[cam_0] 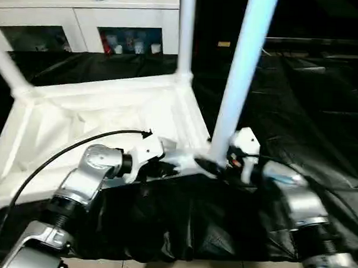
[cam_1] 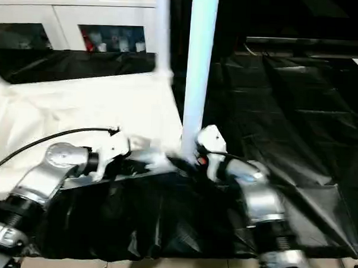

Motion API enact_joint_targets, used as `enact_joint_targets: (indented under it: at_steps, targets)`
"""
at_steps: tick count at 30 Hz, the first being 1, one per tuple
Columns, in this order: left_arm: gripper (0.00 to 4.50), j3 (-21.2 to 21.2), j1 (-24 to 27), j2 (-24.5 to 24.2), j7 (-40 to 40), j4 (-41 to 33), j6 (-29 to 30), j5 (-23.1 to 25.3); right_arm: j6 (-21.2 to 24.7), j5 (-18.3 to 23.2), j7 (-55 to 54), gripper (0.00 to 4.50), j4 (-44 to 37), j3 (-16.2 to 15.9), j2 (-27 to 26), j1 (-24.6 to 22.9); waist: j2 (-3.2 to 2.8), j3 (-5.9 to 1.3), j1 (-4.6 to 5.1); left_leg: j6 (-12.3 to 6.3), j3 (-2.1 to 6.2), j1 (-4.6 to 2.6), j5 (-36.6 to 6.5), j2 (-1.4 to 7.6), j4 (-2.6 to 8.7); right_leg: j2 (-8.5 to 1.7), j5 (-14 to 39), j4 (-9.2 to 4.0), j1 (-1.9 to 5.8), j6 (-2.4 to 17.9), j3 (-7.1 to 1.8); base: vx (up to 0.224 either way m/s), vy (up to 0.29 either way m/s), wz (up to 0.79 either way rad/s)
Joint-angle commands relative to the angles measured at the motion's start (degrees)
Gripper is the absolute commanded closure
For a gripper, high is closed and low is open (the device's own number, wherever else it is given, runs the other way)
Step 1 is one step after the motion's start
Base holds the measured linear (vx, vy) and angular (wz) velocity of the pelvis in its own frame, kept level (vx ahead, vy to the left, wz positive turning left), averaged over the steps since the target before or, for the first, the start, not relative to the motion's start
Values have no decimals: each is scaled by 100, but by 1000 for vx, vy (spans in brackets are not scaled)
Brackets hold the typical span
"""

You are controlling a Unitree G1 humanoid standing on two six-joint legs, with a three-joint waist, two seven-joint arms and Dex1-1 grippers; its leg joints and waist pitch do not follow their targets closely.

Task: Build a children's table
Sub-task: Rotate leg to tighten

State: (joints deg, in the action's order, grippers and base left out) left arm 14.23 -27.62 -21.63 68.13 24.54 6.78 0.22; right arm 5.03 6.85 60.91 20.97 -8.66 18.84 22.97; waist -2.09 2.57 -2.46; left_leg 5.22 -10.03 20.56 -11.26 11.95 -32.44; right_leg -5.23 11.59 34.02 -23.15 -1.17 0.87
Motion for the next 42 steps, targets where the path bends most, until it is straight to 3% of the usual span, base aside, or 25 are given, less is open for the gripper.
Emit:
enact_joint_targets:
  at_steps: [1, 4, 5, 11, 23, 34, 36, 38, 42]
  targets:
    - [450, 37, -119, 95, 70, -73, -133, -188, 117, -9, 563, 82, 85, -522, -50, -75, 21, -260, -9, -584, -82, -6, -801, 57, 312, -108, -252, -280, 287, 1693, -70, 0, 0, 0]
    - [450, 31, -167, 68, 267, 8, -76, -265, 67, -20, 1021, 82, 267, -655, 111, 73, 57, -254, -16, -550, -77, 0, -828, 51, 314, -111, -116, -280, 292, 1703, -65, 0, 0, 0]
    - [450, 34, -180, 58, 309, 26, -73, -275, 56, -30, 1125, 107, 326, -694, 150, 118, 52, -257, -12, -554, -76, 1, -837, 51, 313, -112, -97, -277, 294, 1715, -63, 0, 0, 0]
    - [450, 27, -222, 25, 396, 73, -71, -297, 61, -53, 1350, 152, 499, -749, 210, 287, 80, -284, -37, -679, -81, 1, -545, 47, 276, -115, -366, -244, 305, 1791, -61, 0, 0, 0]
    - [450, -6, -301, -47, 463, 285, -172, -244, -132, -187, 1527, 237, 774, -831, 172, 377, 40, -302, -73, -630, -76, -12, -598, 48, 268, -115, -307, -232, 308, 1817, -57, 0, 0, 0]
    - [450, -10, -316, 23, 186, 415, -226, -132, -14, -67, 1240, 251, 752, -701, 15, 240, 33, -294, -72, -600, -73, -9, -663, 44, 271, -108, -270, -238, 308, 1810, -58, 0, 0, 0]
    - [450, -49, -351, 111, -86, 478, -203, -75, -6, -126, 755, 251, 813, -572, -136, 198, 37, -274, -69, -532, -71, -9, -796, 50, 295, -122, -6, -267, 297, 1756, -63, 0, 0, 0]
    - [450, -80, -432, 305, -733, 566, -107, 138, 59, -203, -225, 252, 981, -304, -490, 145, 37, -230, -37, -287, -60, -40, -1246, 53, 359, -143, 891, -360, 269, 1579, -80, 0, 0, 0]
    - [450, -186, -483, 785, -1459, 529, 126, 157, 190, -279, -1500, 253, 1123, -28, -1080, 81, 40, -200, 35, 7, -34, -57, -1607, 35, 418, -146, 1789, -452, 230, 1214, -98, 0, 0, 0]
